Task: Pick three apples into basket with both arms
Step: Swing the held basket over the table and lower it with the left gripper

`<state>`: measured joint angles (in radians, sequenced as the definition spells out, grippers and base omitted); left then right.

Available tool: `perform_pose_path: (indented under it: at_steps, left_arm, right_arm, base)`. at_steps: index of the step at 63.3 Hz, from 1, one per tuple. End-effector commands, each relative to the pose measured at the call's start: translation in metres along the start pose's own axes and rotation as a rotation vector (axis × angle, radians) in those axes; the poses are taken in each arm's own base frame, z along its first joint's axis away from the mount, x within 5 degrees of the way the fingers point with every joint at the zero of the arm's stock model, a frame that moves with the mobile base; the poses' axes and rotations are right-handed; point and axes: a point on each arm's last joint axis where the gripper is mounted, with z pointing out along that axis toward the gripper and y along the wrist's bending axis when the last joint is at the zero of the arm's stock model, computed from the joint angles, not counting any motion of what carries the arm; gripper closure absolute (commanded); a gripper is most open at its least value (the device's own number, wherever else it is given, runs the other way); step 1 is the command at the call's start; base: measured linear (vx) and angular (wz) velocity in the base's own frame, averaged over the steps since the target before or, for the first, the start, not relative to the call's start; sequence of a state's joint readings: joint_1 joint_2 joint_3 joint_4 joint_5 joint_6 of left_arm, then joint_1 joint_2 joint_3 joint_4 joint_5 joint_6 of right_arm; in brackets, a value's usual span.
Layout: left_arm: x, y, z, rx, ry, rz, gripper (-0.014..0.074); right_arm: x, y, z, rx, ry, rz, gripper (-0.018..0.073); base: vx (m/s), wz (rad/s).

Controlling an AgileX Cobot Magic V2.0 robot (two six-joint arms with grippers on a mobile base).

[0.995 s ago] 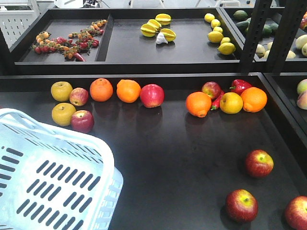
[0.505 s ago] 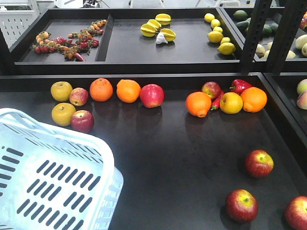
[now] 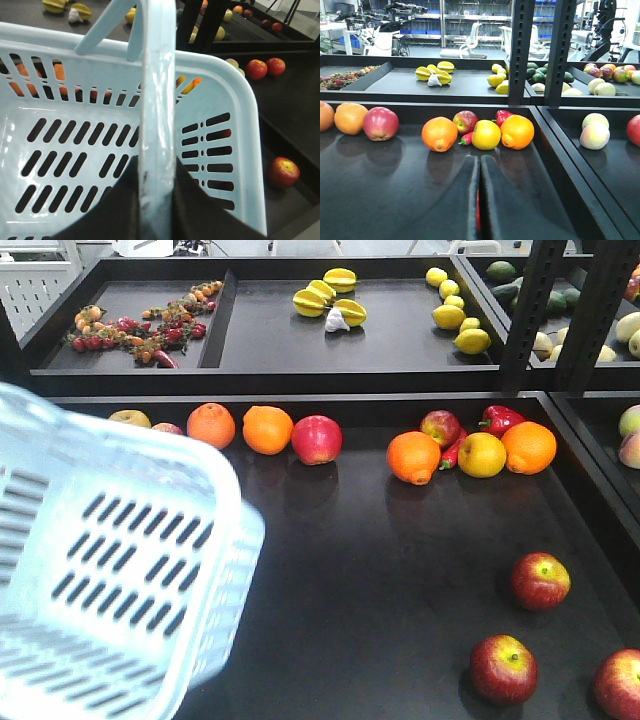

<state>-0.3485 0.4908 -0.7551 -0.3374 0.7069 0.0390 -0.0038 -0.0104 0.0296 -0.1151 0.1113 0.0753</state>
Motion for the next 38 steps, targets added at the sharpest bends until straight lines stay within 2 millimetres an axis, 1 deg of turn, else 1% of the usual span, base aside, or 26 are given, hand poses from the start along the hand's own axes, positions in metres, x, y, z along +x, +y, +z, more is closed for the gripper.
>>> perform_pose_path:
  at_steps: [1, 4, 9, 11, 14, 21, 26, 27, 30, 31, 32, 34, 35, 38]
  left_arm:
    - [-0.023, -0.005, 0.014, 0.057, -0.113, 0.041, 0.0604]
    - [-0.025, -0.006, 0.025, 0.085, -0.089, 0.06, 0.0604]
    - [-0.03, -0.008, 0.05, 0.148, -0.025, 0.113, 0.0604]
    - [-0.032, -0.01, 0.059, 0.173, -0.002, 0.158, 0.0604]
    - [-0.038, -0.012, 0.073, 0.214, 0.019, 0.183, 0.0604]
    - [-0.055, -0.015, 0.116, 0.319, 0.101, 0.238, 0.0604]
    - [-0.068, -0.018, 0.14, 0.388, 0.155, 0.275, 0.0604]
    - [-0.069, -0.018, 0.148, 0.401, 0.18, 0.276, 0.0604]
    - [-0.074, -0.018, 0.163, 0.446, 0.232, 0.301, 0.0604]
    - [-0.078, -0.019, 0.167, 0.458, 0.237, 0.313, 0.0604]
    - [-0.078, -0.019, 0.176, 0.477, 0.27, 0.313, 0.0604]
    - [-0.084, -0.019, 0.185, 0.502, 0.294, 0.331, 0.0604]
    - [-0.084, -0.018, 0.194, 0.516, 0.32, 0.334, 0.0604]
    - [-0.087, -0.018, 0.208, 0.566, 0.372, 0.366, 0.0604]
  right_arm:
    - [-0.002, 0.0, 0.0, 0.0, -0.068, -0.013, 0.0564]
    - [-0.002, 0.0, 0.0, 0.0, -0.068, -0.013, 0.0564]
    - [-0.002, 0.0, 0.0, 0.0, -0.068, -0.013, 0.0564]
    - [-0.002, 0.0, 0.0, 0.0, -0.068, -0.013, 0.0564]
    - [-0.002, 0.0, 0.0, 0.0, -0.068, -0.013, 0.0564]
    - [-0.002, 0.0, 0.0, 0.0, -0.068, -0.013, 0.0564]
    - [-0.002, 0.0, 0.0, 0.0, -0.068, -0.013, 0.0564]
    - [-0.002, 0.0, 0.0, 0.0, -0.068, -0.013, 0.0564]
    - [-0.002, 0.0, 0.0, 0.0, -0.068, -0.013, 0.0564]
    - [-0.002, 0.0, 0.0, 0.0, -0.068, -0.013, 0.0564]
    - [-0.002, 0.0, 0.0, 0.0, -0.068, -0.013, 0.0564]
    - [-0.003, 0.0, 0.0, 0.0, -0.069, -0.013, 0.0564]
    - [-0.003, 0.0, 0.0, 0.0, -0.069, -0.013, 0.0564]
    - [-0.002, 0.0, 0.0, 0.0, -0.068, -0.013, 0.0564]
  base:
    - [0.0, 0.0]
    - [0.0, 0.0]
    - [0.0, 0.0]
    - [0.0, 0.0]
    - [0.0, 0.0]
    - [0.0, 0.0]
    - [0.0, 0.0]
    - [0.0, 0.0]
    - [0.0, 0.0]
    - [0.0, 0.0]
    - [0.0, 0.0]
    - [0.0, 0.0]
    - [0.0, 0.0]
    - [0.0, 0.0]
